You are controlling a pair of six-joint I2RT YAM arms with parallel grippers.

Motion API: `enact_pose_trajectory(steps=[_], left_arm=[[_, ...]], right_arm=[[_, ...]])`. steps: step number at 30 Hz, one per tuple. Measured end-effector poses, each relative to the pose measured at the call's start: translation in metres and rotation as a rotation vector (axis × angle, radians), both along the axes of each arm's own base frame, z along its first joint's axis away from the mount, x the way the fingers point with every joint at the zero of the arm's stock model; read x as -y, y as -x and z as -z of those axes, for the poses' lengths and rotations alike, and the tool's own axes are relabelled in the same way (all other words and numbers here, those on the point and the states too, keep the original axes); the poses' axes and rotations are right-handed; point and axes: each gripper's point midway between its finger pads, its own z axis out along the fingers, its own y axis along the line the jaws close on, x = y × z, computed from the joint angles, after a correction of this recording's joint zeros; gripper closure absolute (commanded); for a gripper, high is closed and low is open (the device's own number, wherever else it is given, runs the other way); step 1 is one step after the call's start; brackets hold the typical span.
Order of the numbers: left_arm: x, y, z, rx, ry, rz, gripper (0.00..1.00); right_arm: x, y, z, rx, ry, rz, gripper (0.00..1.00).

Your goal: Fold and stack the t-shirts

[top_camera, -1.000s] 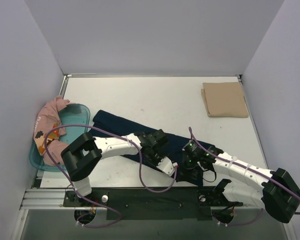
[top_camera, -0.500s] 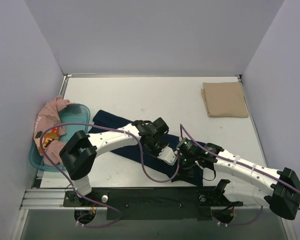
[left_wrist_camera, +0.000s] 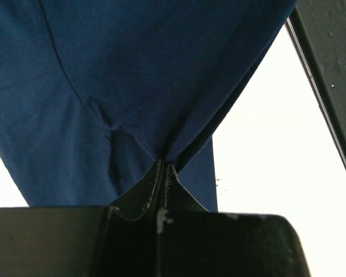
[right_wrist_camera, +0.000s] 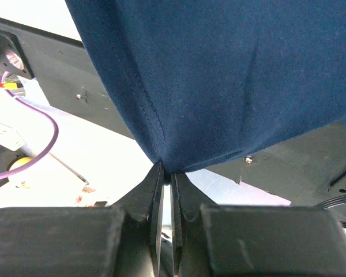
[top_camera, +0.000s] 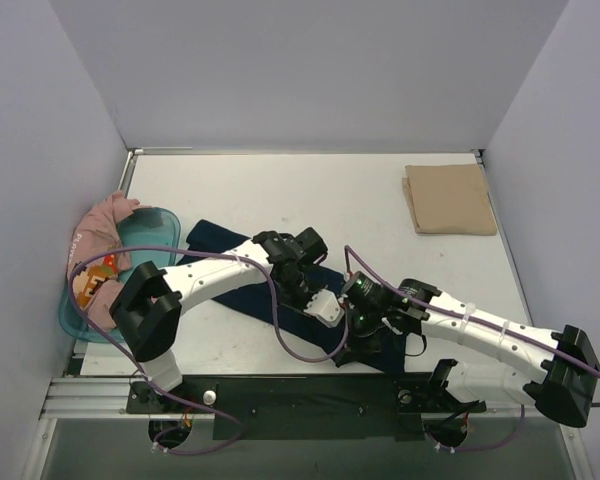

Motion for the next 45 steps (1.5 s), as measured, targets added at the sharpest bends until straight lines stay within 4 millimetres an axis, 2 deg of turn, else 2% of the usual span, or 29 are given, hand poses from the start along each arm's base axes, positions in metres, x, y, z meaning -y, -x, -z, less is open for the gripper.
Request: enact_pose_trajectory(steps=[7,14,19,25,31,36,37,38,40,43,45], left_arm=[[0.000,-0.002,-0.007,0.002,0.023,-0.014,1.00],[0.014,-0.015,-0.004,-0.006,0.049,-0.137,1.00],[0.032,-0.041,0.009,-0.034,0.065,-0.282,1.00],[0.054,-0.071,0.005,-0.017,0.133,-0.406,1.00],[0.062,-0.082,0.008,0.001,0.155,-0.457,1.00],[0.063,-0.084,0.013,0.003,0.149,-0.486,1.00],[0.064,-0.086,0.012,0.007,0.154,-0.491,0.87],[0.066,-0.088,0.011,0.010,0.162,-0.500,0.71],[0.070,-0.092,0.009,0.016,0.180,-0.521,0.56],[0.072,-0.101,0.008,0.023,0.199,-0.589,0.49],[0.073,-0.106,0.006,0.020,0.209,-0.634,0.48]], right_arm=[[-0.006,-0.004,-0.007,-0.007,-0.076,0.014,1.00],[0.037,-0.032,0.026,-0.060,-0.073,0.260,1.00],[0.060,-0.061,0.034,-0.047,-0.070,0.396,1.00],[0.079,-0.085,0.040,-0.030,-0.062,0.474,1.00],[0.094,-0.095,0.049,-0.044,-0.039,0.513,1.00],[0.097,-0.100,0.049,-0.029,-0.041,0.517,0.98],[0.098,-0.101,0.049,-0.028,-0.038,0.520,0.94],[0.100,-0.102,0.050,-0.027,-0.032,0.527,0.86],[0.106,-0.106,0.052,-0.023,-0.009,0.549,0.74],[0.117,-0.115,0.054,-0.002,0.045,0.587,0.69],[0.123,-0.123,0.051,0.029,0.074,0.604,0.70]])
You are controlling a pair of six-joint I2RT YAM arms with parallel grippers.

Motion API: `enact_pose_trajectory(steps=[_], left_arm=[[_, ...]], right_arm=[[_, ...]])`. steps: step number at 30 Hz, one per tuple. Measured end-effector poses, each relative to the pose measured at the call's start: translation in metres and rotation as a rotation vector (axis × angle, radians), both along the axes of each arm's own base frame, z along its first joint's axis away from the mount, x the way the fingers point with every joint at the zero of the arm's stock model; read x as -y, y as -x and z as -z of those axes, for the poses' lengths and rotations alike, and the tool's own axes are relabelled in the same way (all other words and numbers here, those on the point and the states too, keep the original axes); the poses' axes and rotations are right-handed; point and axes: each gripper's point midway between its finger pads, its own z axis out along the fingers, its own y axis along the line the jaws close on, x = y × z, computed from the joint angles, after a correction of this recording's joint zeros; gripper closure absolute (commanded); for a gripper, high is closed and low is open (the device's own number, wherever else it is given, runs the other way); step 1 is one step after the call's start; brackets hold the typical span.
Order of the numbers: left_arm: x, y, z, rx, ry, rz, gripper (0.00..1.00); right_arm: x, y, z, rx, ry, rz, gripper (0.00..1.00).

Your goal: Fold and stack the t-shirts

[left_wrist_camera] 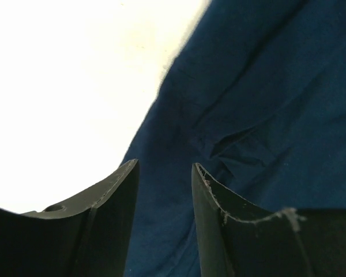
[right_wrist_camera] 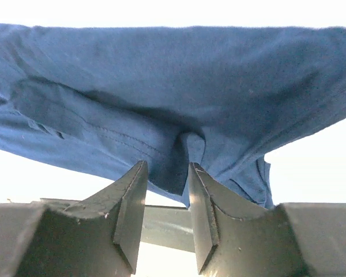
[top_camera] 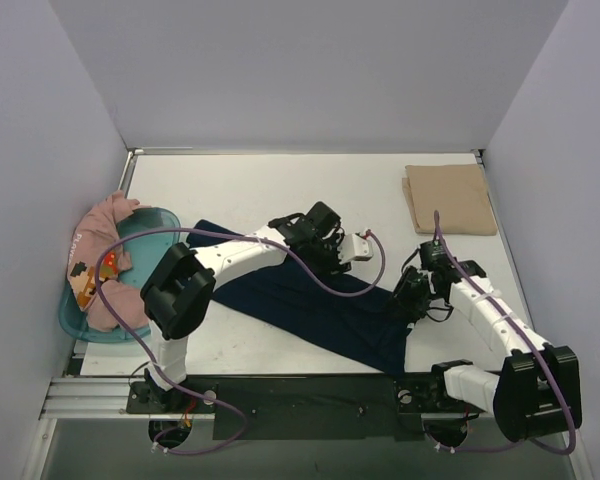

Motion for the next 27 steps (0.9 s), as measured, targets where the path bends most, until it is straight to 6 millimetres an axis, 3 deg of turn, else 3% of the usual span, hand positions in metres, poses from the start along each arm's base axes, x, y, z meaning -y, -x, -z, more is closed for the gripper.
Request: enact_pose_trajectory(steps=[6,10,12,16,19,24,27], left_arm=[[0.008,-0.017,-0.027,0.010,0.048,-0.073,0.52],[0.009,-0.011,-0.041,-0.031,0.068,-0.027,0.54],[0.003,-0.001,-0.036,-0.073,0.045,0.002,0.54],[-0.009,0.014,-0.026,-0.133,-0.002,0.026,0.54],[-0.016,0.016,-0.024,-0.153,-0.017,0.027,0.54],[-0.037,0.001,-0.024,-0.152,-0.038,-0.025,0.54],[-0.066,-0.019,-0.021,-0.125,-0.068,-0.106,0.54]], right_arm=[[0.011,-0.022,-0.027,0.134,0.081,0.019,0.81],[0.001,-0.013,-0.044,0.232,0.095,-0.044,0.98],[-0.009,-0.005,-0.047,0.252,0.090,-0.092,1.00],[-0.025,0.009,-0.036,0.218,0.087,-0.176,1.00],[-0.032,0.008,-0.019,0.164,0.109,-0.218,1.00],[-0.031,-0.017,0.010,0.057,0.206,-0.247,1.00],[-0.016,-0.038,0.027,0.010,0.244,-0.197,1.00]])
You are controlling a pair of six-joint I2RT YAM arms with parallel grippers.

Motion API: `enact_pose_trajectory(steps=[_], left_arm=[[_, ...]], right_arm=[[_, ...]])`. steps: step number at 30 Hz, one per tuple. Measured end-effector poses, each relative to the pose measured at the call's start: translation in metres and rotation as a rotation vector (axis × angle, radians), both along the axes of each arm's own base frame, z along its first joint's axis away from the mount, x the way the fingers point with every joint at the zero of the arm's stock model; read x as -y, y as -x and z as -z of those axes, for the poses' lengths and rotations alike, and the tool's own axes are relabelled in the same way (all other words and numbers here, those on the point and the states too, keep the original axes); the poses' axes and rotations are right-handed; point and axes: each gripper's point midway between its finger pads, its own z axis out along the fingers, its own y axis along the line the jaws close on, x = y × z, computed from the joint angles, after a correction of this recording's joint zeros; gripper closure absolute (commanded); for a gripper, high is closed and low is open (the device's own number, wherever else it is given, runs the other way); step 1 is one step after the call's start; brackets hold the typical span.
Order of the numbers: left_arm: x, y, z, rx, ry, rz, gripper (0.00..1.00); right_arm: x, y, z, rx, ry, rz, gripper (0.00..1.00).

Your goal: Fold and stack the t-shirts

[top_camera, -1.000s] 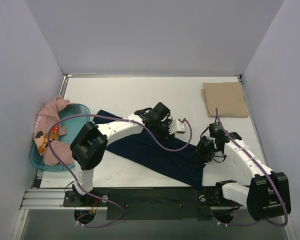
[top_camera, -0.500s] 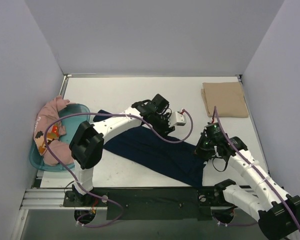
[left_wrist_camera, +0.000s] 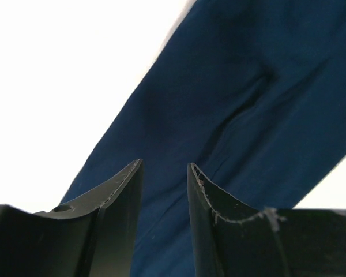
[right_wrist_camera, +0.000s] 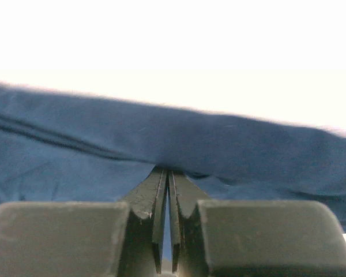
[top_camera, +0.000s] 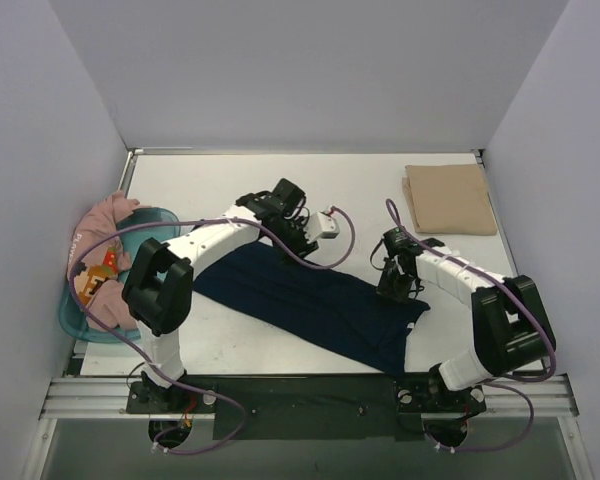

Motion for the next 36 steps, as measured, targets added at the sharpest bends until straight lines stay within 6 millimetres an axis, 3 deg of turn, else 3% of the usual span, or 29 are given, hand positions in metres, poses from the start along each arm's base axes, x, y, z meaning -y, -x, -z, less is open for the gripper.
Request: enact_pose_trajectory(steps=[4,11,14,20,25,30,36], left_arm=[[-0.057,-0.032,0.018,0.019,-0.078,-0.161,0.54],[-0.162,-0.076,0.050,0.053,-0.193,-0.456,0.53],[-0.176,-0.081,0.054,0.063,-0.207,-0.493,0.53],[-0.175,-0.100,0.052,0.121,-0.194,-0.510,0.54],[-0.213,-0.106,0.071,0.124,-0.269,-0.589,0.55],[-0.239,-0.088,0.077,0.101,-0.314,-0.630,0.55],[-0.260,-0.053,0.074,0.050,-0.359,-0.637,0.54]], right_arm=[[0.023,0.000,0.006,-0.037,0.062,0.035,1.00],[0.045,-0.005,-0.036,0.087,0.080,0.081,0.91],[0.052,-0.002,-0.037,0.080,0.094,0.099,0.93],[0.071,0.018,-0.006,-0.064,0.137,0.152,0.95],[0.089,0.023,0.016,-0.194,0.172,0.200,0.99],[0.094,-0.012,0.015,-0.267,0.194,0.164,1.00],[0.102,-0.086,0.011,-0.233,0.217,0.115,1.00]])
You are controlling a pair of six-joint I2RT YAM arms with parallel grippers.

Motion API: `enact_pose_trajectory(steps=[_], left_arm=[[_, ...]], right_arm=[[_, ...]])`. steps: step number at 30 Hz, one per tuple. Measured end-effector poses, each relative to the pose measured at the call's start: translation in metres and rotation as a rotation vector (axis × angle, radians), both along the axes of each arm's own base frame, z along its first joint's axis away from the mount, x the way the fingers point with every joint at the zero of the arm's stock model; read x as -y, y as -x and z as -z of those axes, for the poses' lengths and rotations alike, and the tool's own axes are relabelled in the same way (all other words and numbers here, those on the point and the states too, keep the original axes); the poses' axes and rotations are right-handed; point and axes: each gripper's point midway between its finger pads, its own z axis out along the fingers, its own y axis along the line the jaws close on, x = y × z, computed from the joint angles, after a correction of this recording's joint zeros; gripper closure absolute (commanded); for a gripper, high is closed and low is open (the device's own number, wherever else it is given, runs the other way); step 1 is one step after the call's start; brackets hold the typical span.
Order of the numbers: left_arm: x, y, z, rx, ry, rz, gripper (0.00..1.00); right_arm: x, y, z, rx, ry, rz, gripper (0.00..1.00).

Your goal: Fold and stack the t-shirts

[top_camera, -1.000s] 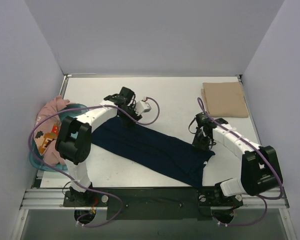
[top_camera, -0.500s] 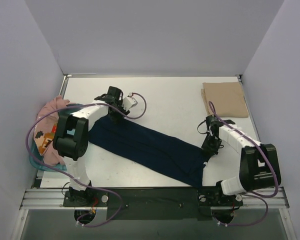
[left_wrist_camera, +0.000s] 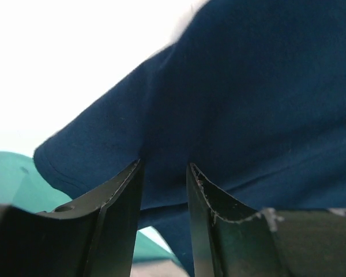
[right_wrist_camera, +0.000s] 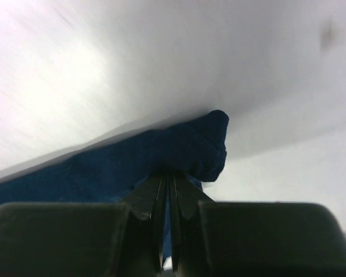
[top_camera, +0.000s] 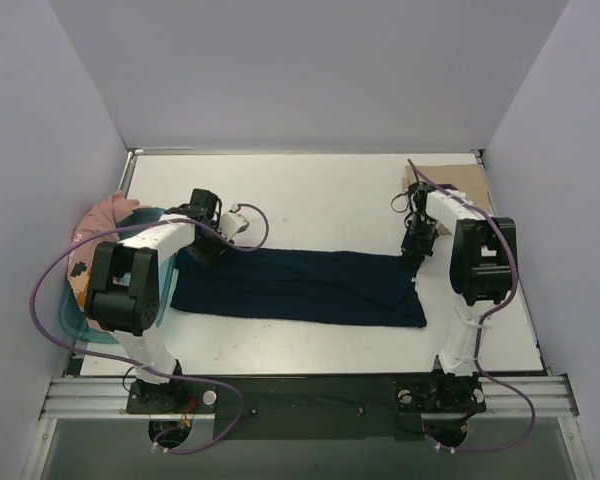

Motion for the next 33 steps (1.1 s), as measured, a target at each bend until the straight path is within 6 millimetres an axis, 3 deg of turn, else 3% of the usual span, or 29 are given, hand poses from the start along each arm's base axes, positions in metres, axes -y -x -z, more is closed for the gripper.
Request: enact_pose_trajectory(steps=[5,9,11,13,17,19,22,24,27,29,33], left_arm=[[0.000,0.021,-0.020,-0.056,0.034,0.026,0.51],[0.020,0.011,-0.061,-0.041,0.136,0.059,0.50],[0.027,-0.005,-0.086,0.014,0.179,0.067,0.50],[0.025,-0.021,-0.105,0.073,0.194,0.058,0.50],[0.005,-0.031,-0.102,0.085,0.169,0.004,0.50],[-0.007,-0.035,-0.088,0.059,0.144,-0.028,0.51],[-0.022,-0.042,-0.061,0.021,0.095,-0.055,0.51],[-0.027,-0.044,-0.047,0.005,0.072,-0.051,0.51],[-0.028,-0.037,-0.035,-0.023,0.060,-0.031,0.51],[-0.029,-0.033,-0.030,-0.037,0.054,-0.020,0.51],[-0.030,-0.021,-0.019,-0.075,0.049,0.004,0.50]], right_arm=[[-0.003,-0.072,-0.009,0.119,-0.012,-0.085,0.98],[-0.009,-0.094,-0.032,0.202,-0.025,-0.132,0.86],[-0.009,-0.095,-0.049,0.241,-0.028,-0.139,0.71],[-0.010,-0.086,-0.067,0.283,-0.030,-0.139,0.54],[-0.004,-0.036,-0.088,0.303,-0.031,-0.119,0.44],[0.002,-0.008,-0.083,0.272,-0.029,-0.097,0.43],[0.008,0.035,-0.056,0.170,-0.036,-0.068,0.43],[0.009,0.052,-0.040,0.105,-0.047,-0.054,0.48],[0.009,0.064,-0.022,0.051,-0.062,-0.030,0.72],[0.009,0.066,-0.013,0.024,-0.070,-0.013,0.84],[0.012,0.057,-0.001,-0.038,-0.083,0.004,0.99]])
